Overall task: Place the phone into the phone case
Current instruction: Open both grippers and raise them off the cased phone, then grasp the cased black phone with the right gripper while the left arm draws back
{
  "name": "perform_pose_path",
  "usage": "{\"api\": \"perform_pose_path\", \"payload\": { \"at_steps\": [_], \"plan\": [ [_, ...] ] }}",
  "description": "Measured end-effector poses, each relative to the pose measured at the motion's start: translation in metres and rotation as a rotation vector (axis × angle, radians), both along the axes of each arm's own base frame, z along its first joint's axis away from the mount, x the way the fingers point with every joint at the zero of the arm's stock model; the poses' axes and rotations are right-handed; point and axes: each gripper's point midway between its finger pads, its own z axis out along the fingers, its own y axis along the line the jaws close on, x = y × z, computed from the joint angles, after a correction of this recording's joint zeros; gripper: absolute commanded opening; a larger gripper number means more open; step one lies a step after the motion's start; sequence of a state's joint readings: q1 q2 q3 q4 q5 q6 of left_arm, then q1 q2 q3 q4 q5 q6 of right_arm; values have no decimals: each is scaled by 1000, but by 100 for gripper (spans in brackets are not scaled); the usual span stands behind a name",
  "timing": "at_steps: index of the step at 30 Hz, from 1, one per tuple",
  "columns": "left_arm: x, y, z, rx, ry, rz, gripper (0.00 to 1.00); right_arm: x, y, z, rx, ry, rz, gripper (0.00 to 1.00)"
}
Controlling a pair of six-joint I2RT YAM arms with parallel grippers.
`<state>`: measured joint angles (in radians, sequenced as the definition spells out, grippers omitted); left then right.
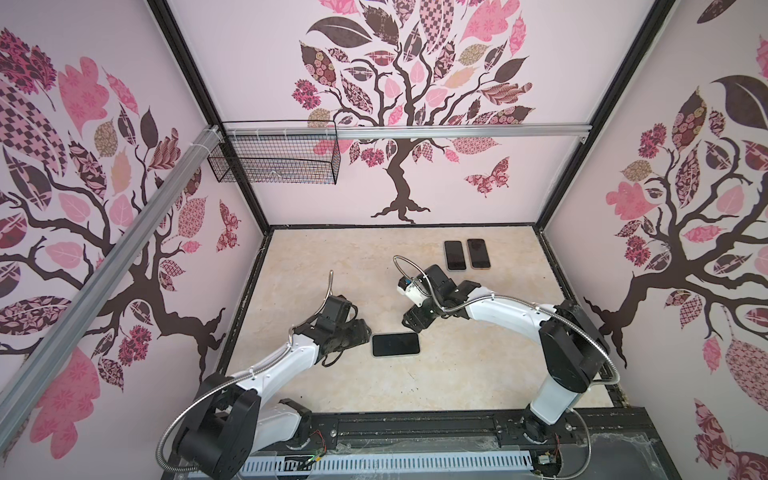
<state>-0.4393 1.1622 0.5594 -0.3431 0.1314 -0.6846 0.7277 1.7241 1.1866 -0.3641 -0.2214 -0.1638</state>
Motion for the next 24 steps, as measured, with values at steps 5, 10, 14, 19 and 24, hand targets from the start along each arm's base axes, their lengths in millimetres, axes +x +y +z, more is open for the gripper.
{"api": "perform_pose_path", "payload": {
  "at_steps": [5, 10, 14, 19, 24],
  "plan": [
    [-3, 26, 19, 22, -88, 119, 97, -10, 23, 15, -9, -68, 143, 82],
    [-13, 50, 25, 68, -116, 214, 97, -25, 39, 2, -49, -69, 256, 91],
    [-19, 64, 34, 80, -148, 273, 97, -42, 42, -19, -99, -42, 335, 94],
    [-25, 74, 42, 74, -183, 323, 97, -50, 44, -23, -120, -46, 383, 98],
    [-28, 79, 49, 68, -211, 346, 97, -58, 40, -48, -192, -17, 440, 99]
  ]
}}
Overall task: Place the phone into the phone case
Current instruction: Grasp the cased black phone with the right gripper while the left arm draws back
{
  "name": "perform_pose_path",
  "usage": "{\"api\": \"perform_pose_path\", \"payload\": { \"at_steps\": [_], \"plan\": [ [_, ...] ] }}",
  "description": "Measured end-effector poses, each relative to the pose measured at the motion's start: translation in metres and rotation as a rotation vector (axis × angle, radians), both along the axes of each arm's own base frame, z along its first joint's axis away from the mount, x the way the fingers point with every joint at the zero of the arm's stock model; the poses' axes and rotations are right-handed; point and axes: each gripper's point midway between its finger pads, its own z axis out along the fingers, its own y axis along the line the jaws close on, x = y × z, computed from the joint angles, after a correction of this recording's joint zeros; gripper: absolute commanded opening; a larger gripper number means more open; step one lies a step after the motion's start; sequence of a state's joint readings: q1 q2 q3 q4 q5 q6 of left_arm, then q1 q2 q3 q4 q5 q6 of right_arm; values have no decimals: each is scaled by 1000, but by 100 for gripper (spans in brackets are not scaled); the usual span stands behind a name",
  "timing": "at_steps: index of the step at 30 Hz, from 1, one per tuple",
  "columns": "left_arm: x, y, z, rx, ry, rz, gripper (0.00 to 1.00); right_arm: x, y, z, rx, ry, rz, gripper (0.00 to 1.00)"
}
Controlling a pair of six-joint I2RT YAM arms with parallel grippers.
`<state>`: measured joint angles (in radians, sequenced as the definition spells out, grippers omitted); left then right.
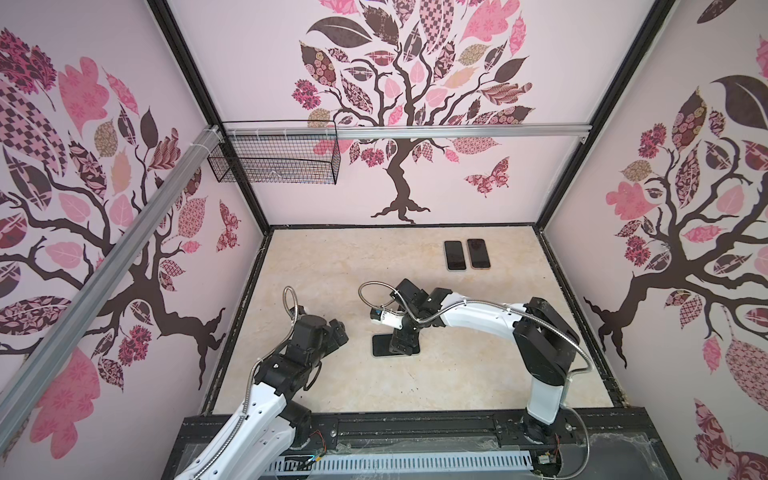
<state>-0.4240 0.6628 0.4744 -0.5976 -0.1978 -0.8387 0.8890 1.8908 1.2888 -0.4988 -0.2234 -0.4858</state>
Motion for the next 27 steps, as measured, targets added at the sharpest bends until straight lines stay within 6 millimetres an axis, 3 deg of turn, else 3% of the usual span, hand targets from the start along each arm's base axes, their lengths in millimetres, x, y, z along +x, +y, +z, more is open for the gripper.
{"api": "perform_pose_path", "payload": {
  "at_steps": [9, 17, 27],
  "plan": [
    [-4, 2, -3, 3, 7, 0, 97, -6, -9, -31, -100, 2, 59, 99],
    [-6, 2, -1, -3, -3, 0, 97, 5, -10, -34, -126, -51, 47, 96],
    [-8, 4, -2, -9, -14, 0, 97, 10, -10, -33, -140, -50, -70, 75]
  ]
}}
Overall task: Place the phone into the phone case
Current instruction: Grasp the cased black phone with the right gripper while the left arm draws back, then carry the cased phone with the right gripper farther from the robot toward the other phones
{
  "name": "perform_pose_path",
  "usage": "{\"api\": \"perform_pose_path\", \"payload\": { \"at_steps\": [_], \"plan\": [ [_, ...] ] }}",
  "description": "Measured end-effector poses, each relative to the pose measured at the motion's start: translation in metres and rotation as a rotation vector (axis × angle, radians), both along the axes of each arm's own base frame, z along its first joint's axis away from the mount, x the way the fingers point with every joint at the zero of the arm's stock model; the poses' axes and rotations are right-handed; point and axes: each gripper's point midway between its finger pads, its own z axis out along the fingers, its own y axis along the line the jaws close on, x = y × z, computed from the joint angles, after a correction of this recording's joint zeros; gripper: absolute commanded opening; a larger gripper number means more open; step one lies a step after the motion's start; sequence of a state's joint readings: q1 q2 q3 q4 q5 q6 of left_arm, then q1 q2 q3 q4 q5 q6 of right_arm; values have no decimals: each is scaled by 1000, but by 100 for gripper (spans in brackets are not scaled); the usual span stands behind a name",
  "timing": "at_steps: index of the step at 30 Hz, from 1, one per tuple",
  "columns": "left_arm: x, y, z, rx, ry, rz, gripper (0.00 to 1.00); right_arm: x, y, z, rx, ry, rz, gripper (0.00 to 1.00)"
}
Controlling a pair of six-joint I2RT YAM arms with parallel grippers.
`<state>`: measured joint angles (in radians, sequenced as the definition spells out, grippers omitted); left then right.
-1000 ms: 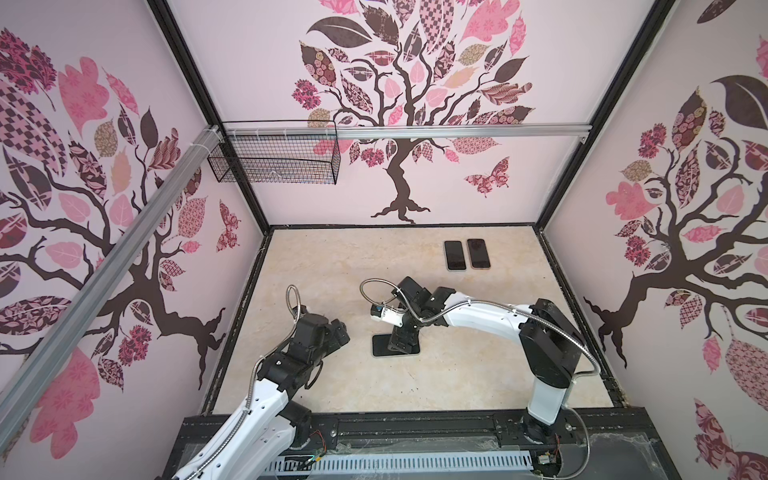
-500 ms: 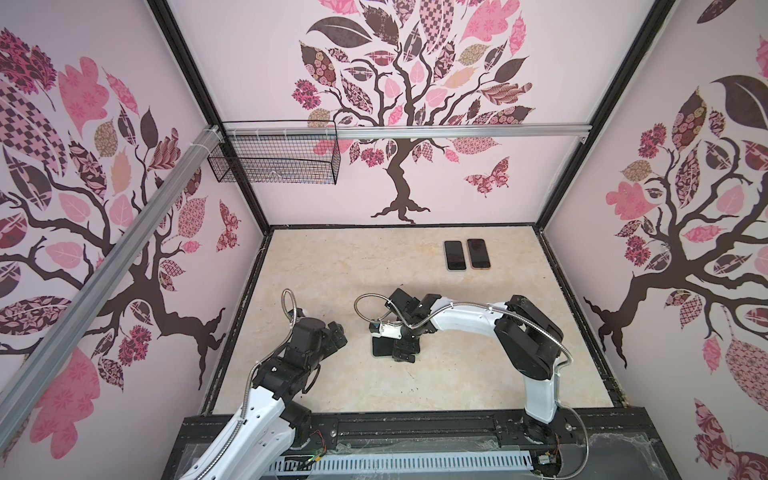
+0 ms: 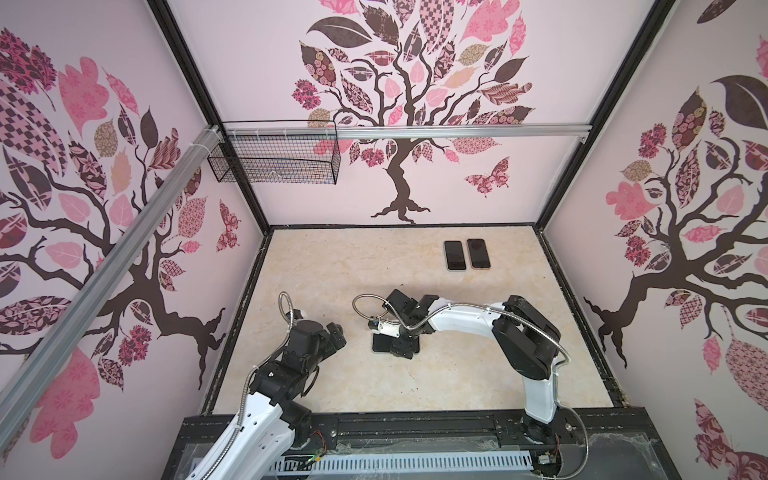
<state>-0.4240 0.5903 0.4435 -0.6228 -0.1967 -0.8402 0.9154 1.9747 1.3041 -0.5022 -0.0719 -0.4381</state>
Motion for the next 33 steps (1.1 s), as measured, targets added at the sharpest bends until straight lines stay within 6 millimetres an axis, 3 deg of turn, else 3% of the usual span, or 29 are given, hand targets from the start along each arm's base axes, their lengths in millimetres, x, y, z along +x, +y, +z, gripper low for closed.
{"api": "perform_pose_path", "payload": {
  "at_steps": [9, 13, 22, 25, 33],
  "plan": [
    [-1, -2, 0, -6, 1, -11, 97, 13, 0, 2, 77, -16, -217, 51],
    [-1, -4, 0, -13, 1, -22, 97, 27, -4, 5, 135, 6, -348, 36],
    [-3, -10, 0, -19, 8, -65, 97, 84, -49, 17, 213, 4, -705, 26],
    [-3, -13, -1, -24, 13, -82, 97, 110, -61, 31, 234, -36, -801, 25],
    [-5, -19, -6, -21, 38, -124, 97, 196, -69, 107, 419, -188, -992, 25]
  ]
}}
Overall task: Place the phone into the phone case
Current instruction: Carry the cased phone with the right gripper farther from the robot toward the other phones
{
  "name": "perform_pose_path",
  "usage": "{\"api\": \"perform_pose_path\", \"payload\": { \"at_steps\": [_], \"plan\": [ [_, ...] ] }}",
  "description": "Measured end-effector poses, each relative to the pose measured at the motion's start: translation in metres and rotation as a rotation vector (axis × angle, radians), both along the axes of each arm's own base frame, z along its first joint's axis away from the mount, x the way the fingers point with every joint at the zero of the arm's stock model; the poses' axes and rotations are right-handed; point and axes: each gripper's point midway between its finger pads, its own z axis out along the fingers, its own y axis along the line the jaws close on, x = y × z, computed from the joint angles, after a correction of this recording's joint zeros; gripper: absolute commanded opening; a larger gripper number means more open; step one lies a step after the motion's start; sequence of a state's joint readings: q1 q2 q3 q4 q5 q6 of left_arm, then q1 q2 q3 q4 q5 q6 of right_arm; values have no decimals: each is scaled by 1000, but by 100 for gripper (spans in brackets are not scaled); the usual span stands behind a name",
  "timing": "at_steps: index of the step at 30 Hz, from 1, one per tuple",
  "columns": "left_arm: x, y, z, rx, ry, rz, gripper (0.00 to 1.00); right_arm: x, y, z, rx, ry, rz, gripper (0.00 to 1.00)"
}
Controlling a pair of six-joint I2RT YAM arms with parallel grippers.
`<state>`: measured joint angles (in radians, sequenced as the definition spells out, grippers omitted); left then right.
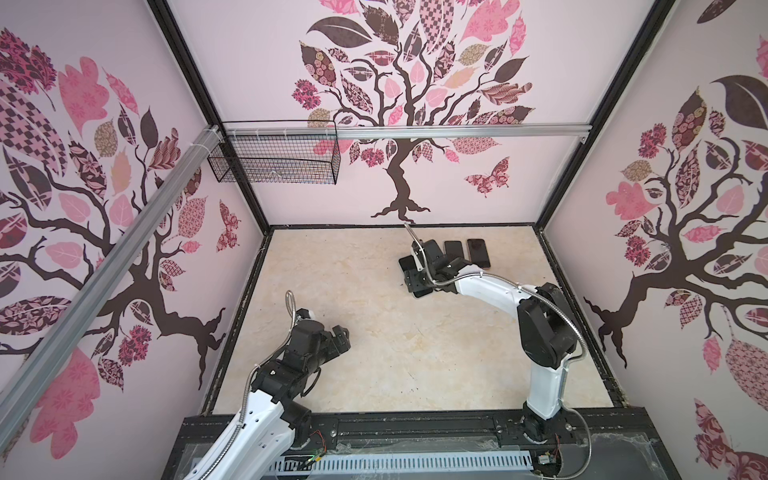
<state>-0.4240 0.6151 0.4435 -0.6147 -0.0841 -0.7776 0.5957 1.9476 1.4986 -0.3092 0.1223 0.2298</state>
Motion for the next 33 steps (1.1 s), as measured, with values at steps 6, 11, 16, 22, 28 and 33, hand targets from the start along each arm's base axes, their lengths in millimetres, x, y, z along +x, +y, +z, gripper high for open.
{"api": "perform_pose_path", "payload": {
  "at_steps": [6, 11, 16, 22, 28, 33],
  "plan": [
    [-1, -3, -3, 6, 19, -26, 97, 52, -19, -11, -3, -14, -122, 25],
    [0, -6, -1, 6, 24, -41, 97, 83, -39, -30, -2, 11, -198, 24],
    [1, -9, 3, -1, 21, -59, 97, 114, -57, -39, 8, 17, -250, 25],
    [1, -13, 6, -6, 28, -79, 97, 137, -69, -49, 36, 27, -284, 25],
    [1, -15, 9, -13, 29, -89, 97, 140, -70, -70, 30, 65, -284, 26],
    [-2, -13, 6, -5, 45, -87, 97, 139, -69, -82, 24, 83, -282, 29]
  ]
}}
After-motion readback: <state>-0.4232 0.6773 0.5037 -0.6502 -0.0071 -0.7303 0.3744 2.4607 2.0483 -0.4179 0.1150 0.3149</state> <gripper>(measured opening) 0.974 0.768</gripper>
